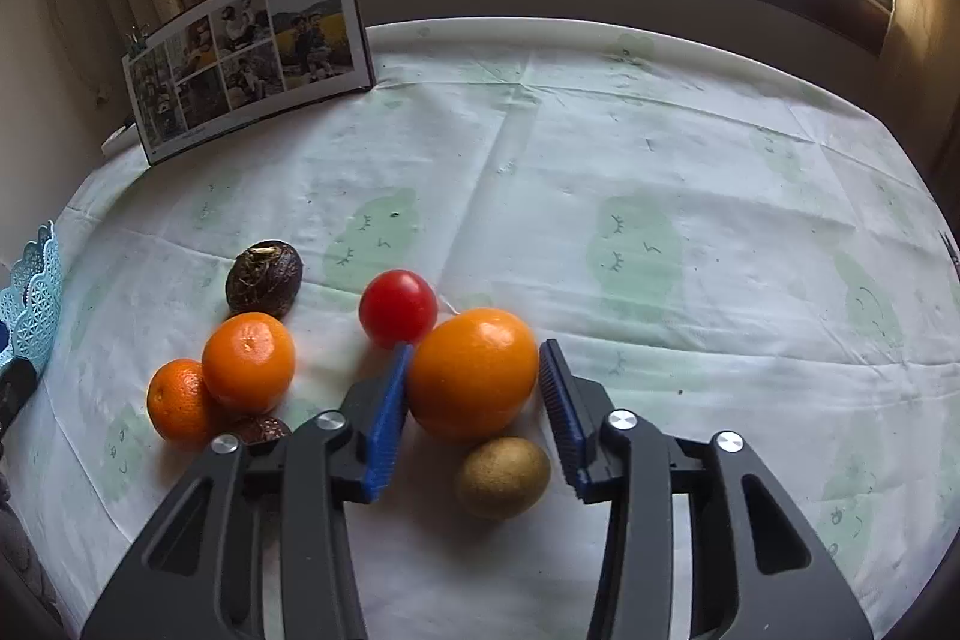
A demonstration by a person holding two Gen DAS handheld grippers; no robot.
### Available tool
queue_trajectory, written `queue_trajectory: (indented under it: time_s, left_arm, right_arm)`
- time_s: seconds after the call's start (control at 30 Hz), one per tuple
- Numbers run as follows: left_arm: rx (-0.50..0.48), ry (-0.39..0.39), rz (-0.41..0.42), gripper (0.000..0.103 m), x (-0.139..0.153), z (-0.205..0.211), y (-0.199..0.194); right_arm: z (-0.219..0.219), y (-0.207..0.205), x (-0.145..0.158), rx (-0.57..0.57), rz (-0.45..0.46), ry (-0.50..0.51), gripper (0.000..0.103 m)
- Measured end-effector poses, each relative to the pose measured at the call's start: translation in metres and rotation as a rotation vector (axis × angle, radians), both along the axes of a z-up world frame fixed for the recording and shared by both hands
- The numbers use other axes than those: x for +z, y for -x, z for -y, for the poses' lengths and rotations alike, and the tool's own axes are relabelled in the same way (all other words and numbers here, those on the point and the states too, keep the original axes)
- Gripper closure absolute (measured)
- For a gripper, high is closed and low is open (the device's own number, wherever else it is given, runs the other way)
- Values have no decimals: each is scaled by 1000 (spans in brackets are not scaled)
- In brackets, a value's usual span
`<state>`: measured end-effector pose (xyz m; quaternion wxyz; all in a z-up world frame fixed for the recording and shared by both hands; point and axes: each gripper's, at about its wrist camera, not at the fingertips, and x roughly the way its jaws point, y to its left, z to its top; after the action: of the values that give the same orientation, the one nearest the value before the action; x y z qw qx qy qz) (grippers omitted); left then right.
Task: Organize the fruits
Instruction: 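Grasp the large orange with the right tool while the left tool grasps another orange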
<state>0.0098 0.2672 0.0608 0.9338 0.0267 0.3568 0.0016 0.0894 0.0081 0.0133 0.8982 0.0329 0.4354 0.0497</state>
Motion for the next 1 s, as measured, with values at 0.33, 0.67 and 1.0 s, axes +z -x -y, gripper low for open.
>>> queue_trajectory:
  time_s: [0.33,0.67,1.0]
  left_arm:
    - [-137,-2,-70,3,-18,50,-18]
    - [-212,-50,-107,3,-36,85,-33]
    - [-320,38,-156,58,-41,97,-35]
  right_arm:
    - [10,4,7,-17,21,-73,62]
    - [17,6,12,-26,32,-110,62]
    - [17,7,12,-15,35,-115,62]
